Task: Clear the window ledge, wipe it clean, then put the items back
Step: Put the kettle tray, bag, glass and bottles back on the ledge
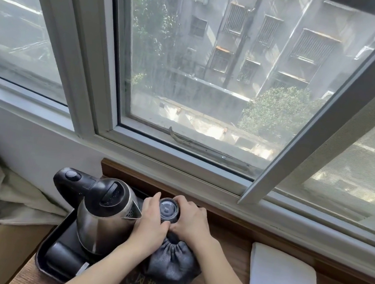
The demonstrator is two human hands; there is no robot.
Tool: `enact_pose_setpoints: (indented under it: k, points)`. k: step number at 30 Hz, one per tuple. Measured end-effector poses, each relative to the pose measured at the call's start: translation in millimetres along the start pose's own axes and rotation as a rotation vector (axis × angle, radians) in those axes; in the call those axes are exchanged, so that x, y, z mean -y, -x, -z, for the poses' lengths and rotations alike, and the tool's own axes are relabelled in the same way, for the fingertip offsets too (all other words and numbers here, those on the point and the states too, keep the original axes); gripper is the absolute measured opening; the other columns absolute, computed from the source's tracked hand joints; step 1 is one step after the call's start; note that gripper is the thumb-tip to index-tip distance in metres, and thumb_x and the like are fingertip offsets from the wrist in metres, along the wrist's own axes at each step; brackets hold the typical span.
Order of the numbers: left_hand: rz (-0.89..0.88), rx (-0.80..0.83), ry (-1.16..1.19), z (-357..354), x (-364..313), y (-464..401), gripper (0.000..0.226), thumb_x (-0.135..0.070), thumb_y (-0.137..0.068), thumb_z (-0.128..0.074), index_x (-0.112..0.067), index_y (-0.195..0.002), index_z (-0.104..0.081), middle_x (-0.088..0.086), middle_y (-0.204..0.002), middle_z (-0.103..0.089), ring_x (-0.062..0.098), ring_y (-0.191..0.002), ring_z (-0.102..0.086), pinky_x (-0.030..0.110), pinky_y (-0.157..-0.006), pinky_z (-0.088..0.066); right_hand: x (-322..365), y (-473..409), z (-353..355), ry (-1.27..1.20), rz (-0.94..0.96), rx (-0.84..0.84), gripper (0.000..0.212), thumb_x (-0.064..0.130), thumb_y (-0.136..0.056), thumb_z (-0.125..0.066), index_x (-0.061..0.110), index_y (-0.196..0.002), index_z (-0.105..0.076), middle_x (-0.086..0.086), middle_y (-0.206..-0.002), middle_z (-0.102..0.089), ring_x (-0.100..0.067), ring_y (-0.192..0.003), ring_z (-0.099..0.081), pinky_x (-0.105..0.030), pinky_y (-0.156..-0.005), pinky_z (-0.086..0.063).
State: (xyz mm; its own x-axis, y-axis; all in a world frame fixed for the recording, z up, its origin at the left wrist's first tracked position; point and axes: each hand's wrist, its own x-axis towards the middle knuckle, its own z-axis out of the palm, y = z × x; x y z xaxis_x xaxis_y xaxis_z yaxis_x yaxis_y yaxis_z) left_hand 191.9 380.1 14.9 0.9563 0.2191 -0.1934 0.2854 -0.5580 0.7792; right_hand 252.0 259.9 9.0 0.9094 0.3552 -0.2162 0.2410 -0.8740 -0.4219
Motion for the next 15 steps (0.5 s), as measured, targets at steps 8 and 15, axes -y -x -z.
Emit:
enact_pose_setpoints:
  k: [8, 15]
  points:
    - [0.05, 0.047, -0.032, -3.4, 1.3, -3.2, 0.074, -0.008, -0.091, -0.056, -0.011, -0.153, -0.014, 0.01, -0.149, -0.026, 0.026, -0.136, -0.036, 0.027, -0.107, -0.026, 4.2, -5.3, -1.4, 0.149, 0.013, 0.052, 0.051, 0.048, -0.078, -0.065, 0.029, -0.12, -0.045, 0.002, -0.109, -0.066, -0.022, -0.116, -0.05, -0.045, -0.098, -0.033]
    - [0.058, 0.038, -0.037, -5.9, 0.6, -4.9, 0.073, -0.003, -0.092, -0.051, -0.011, -0.153, -0.013, 0.01, -0.15, -0.024, 0.028, -0.135, -0.037, 0.03, -0.106, -0.03, 14.8, -12.4, 3.2, 0.257, 0.01, 0.12, 0.049, 0.046, -0.081, -0.064, 0.022, -0.119, -0.044, -0.005, -0.112, -0.067, -0.03, -0.116, -0.05, -0.048, -0.093, -0.033]
